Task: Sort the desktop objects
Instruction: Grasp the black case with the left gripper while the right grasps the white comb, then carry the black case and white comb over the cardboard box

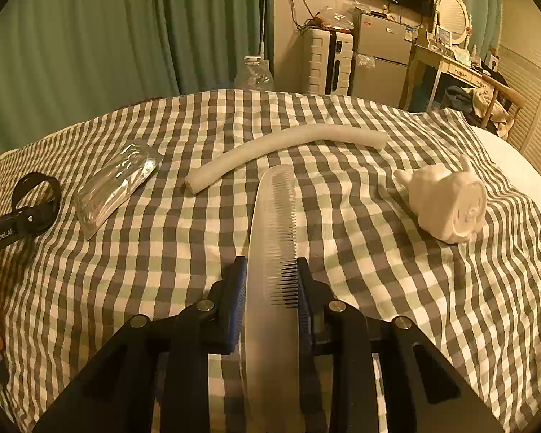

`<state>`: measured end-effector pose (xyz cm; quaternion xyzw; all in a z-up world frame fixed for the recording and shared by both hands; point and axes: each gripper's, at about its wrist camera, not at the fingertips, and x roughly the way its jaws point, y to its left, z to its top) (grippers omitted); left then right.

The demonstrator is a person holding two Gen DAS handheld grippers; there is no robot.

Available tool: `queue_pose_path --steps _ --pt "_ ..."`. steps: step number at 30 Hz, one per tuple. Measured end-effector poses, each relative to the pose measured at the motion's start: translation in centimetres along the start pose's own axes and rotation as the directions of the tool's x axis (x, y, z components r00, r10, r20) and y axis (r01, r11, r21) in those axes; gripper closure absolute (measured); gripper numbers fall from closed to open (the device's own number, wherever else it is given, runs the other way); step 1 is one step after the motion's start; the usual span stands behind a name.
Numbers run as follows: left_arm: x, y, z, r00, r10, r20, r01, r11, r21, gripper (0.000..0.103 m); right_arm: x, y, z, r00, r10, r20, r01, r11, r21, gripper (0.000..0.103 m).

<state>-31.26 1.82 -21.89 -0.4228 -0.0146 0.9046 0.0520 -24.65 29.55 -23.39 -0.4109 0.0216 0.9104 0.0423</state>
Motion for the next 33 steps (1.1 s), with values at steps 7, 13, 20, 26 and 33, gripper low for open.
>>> queue_pose_path --steps 7,13,20,26,33 --pt "-2.4 -0.2 -2.1 1.0 -0.01 -0.018 0.01 1.0 -0.01 0.055 -1.6 -0.7 -0.9 1.0 0.018 -0.016 -0.018 0.999 0.031 0.078" --pt "-5.2 -1.1 -4.3 0.997 -0.042 -0.064 0.041 0.999 -0.024 0.055 -3.5 -0.9 -2.1 0.998 0.033 -0.06 -0.03 0.998 0.057 0.078" --pt "-9.8 -1.9 -5.9 0.996 -0.062 -0.061 0.059 0.997 -0.044 0.055 -7.1 0.1 -3.7 0.995 0.076 -0.066 -0.071 0.994 0.087 0.078" --pt "-15.0 -2.7 -5.3 0.996 -0.087 -0.006 0.086 0.994 -0.065 0.055 -11.4 1.5 -4.4 0.992 0.113 -0.05 -0.109 0.991 0.084 0.078" --pt "-20.4 -3.0 -5.3 0.996 -0.082 0.033 0.083 0.996 -0.02 0.055 -16.7 3.2 -4.3 0.989 0.147 0.008 -0.147 0.987 0.067 0.078"
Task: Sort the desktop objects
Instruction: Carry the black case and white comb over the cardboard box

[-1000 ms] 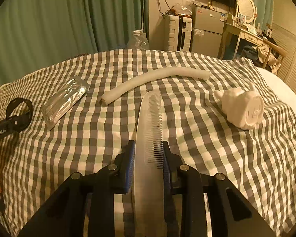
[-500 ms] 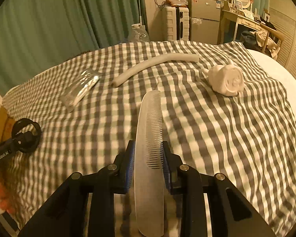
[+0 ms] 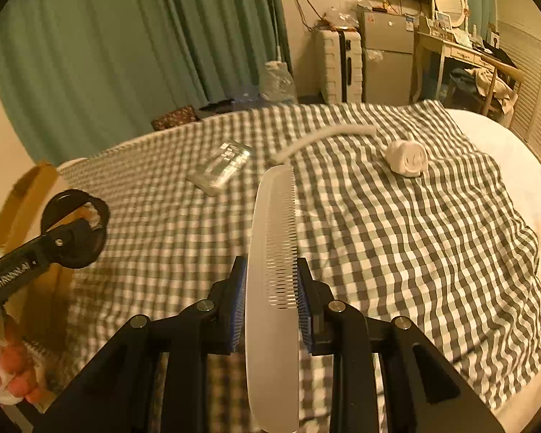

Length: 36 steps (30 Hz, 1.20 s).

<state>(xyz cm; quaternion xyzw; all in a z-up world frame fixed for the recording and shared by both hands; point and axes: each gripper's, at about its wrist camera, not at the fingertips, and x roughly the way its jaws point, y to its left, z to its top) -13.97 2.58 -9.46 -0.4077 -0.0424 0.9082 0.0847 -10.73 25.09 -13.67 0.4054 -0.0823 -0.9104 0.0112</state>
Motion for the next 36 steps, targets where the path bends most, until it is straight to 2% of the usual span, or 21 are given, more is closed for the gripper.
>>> queue_pose_path --steps 4,7,13,22,25,30,36 --pt "-2.7 0.0 0.3 1.0 0.001 0.02 -0.001 1.0 -0.007 0.055 -2.6 1.2 -0.1 1.0 0.019 0.023 -0.019 1.0 -0.015 0.078" --pt "-5.1 -0.2 0.8 0.998 0.034 0.049 -0.034 0.999 0.007 0.055 -4.7 2.1 0.1 0.999 0.036 0.034 -0.035 0.999 -0.034 0.078" --pt "-8.7 0.9 0.8 0.997 0.06 0.053 -0.06 0.998 0.008 0.055 -9.1 4.8 0.4 0.994 0.068 0.089 -0.061 0.995 -0.079 0.078" --pt "-14.4 3.4 2.5 0.995 0.026 0.093 -0.028 0.999 0.017 0.055 -14.4 9.8 1.1 0.979 0.129 0.159 -0.102 0.98 -0.169 0.078" --pt "-15.7 5.0 3.3 0.995 0.025 0.099 -0.026 1.0 0.011 0.055 -15.5 11.3 1.4 0.974 0.149 0.173 -0.116 0.975 -0.189 0.078" --pt "-17.6 7.9 4.9 0.991 0.066 0.114 -0.067 0.998 0.002 0.055 -16.2 14.0 2.3 0.965 0.189 0.181 -0.15 0.966 -0.209 0.078" --pt "-20.3 11.9 7.3 0.978 0.141 0.151 -0.146 0.989 0.028 0.055 -16.2 17.8 3.4 0.955 0.229 0.19 -0.178 0.951 -0.251 0.078"
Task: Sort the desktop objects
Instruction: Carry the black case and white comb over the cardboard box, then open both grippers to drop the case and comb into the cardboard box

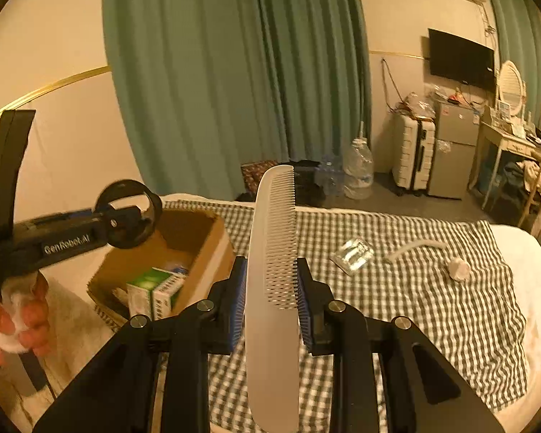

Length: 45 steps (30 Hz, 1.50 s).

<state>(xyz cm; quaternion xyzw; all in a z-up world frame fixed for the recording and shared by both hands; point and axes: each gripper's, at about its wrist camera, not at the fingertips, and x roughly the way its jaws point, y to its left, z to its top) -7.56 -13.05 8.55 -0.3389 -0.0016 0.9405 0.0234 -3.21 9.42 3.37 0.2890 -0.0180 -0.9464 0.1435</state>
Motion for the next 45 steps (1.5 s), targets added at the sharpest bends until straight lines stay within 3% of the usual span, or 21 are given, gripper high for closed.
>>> queue_pose_path --steps 10,21,32,33,35,36,37,40,45 --pt "0.9 7.2 -1.6 1.0 0.017 -0.024 -0.019 0.997 -0.077 0.055 3.1 6.8 2.6 0.996 0.086 -0.003 -0.086 0.995 -0.06 0.078" --pt "5.3 14.4 -5.1 0.997 0.029 -0.07 -0.038 0.99 -0.135 0.055 10.9 12.8 1.8 0.986 0.122 -0.117 -0.135 0.985 -0.11 0.078" --pt "9.7 17.0 -7.7 0.992 0.007 -0.124 -0.024 0.989 -0.143 0.055 18.3 15.3 0.3 0.965 0.143 -0.218 -0.164 0.983 -0.08 0.077" --pt "9.9 16.9 -7.9 0.993 0.009 -0.121 -0.025 0.991 -0.133 0.053 18.6 15.3 0.3 0.964 0.152 -0.217 -0.17 0.983 -0.068 0.075" --pt "10.2 16.6 -8.0 0.992 0.01 -0.122 -0.023 0.994 -0.109 0.035 19.1 15.1 0.7 0.967 0.137 -0.215 -0.149 0.988 -0.039 0.039" --pt "10.2 16.4 -8.1 0.993 0.012 -0.121 -0.024 0.995 -0.095 0.018 18.8 14.8 0.7 0.975 0.119 -0.19 -0.125 0.992 -0.023 0.018" --pt "10.0 16.1 -8.2 0.994 0.026 -0.103 -0.035 0.996 -0.081 0.009 18.5 14.4 0.8 0.98 0.116 -0.162 -0.12 0.993 -0.013 0.017" --pt "9.4 15.4 -8.2 0.997 0.041 -0.063 -0.044 0.998 -0.052 0.005 18.0 13.6 0.9 0.983 0.114 -0.141 -0.116 0.993 -0.001 0.017" --pt "9.6 14.5 -8.6 0.996 0.032 -0.083 -0.036 0.998 -0.055 0.003 16.6 11.3 0.5 0.988 0.088 -0.127 -0.084 0.996 0.038 0.017"
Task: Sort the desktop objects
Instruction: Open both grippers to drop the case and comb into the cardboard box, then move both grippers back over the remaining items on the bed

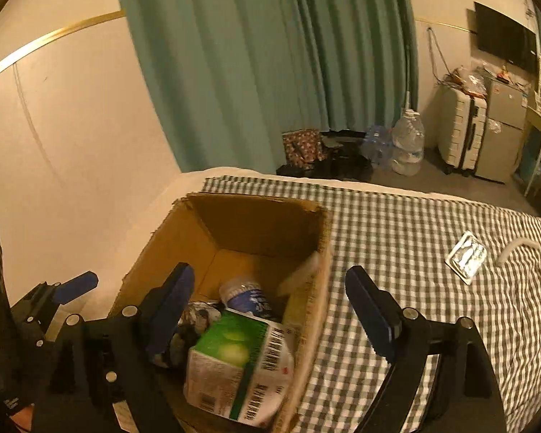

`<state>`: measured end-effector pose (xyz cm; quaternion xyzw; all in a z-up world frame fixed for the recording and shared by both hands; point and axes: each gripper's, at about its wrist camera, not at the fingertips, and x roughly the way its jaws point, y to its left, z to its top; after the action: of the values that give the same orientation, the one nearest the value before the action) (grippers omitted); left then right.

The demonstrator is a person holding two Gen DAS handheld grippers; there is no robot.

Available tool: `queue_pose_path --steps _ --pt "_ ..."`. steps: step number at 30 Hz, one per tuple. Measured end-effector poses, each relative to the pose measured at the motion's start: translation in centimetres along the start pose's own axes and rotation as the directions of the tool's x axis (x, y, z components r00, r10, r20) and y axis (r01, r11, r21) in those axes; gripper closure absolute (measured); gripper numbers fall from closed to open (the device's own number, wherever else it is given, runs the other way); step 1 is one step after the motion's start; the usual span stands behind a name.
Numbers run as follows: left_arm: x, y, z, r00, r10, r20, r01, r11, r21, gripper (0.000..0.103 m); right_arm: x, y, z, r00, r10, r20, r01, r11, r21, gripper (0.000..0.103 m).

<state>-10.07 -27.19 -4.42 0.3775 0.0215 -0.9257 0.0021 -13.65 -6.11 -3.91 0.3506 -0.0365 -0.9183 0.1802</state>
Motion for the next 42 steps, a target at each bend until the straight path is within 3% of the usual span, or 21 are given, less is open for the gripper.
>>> queue_pose_path --steps 6,14,24,36,42 --pt "-1.8 -2.9 -0.2 0.999 -0.046 0.012 0.045 0.999 0.025 0.003 -3.8 -3.0 -0.8 0.997 -0.077 0.032 0.077 0.997 -0.009 0.017" --pt "-5.4 -8.7 -0.6 0.997 -0.017 0.076 0.013 0.999 0.046 0.0 -10.1 -8.0 -2.0 0.985 -0.138 0.105 0.137 0.99 0.016 0.013" --pt "-5.6 -18.4 -2.7 0.994 -0.108 0.02 0.108 0.994 0.003 0.0 -16.9 -16.9 -4.9 0.939 -0.265 0.221 0.254 0.964 0.077 0.008" --pt "1.2 -29.9 -5.6 0.993 -0.104 -0.055 0.104 0.994 -0.015 0.0 -16.6 -31.5 -10.8 0.896 -0.427 0.121 0.386 0.884 0.263 0.008" --pt "6.2 -33.7 -5.3 0.99 -0.087 -0.109 0.085 0.996 -0.024 0.0 -14.4 -37.2 -12.8 0.875 -0.481 0.049 0.455 0.854 0.253 0.008"
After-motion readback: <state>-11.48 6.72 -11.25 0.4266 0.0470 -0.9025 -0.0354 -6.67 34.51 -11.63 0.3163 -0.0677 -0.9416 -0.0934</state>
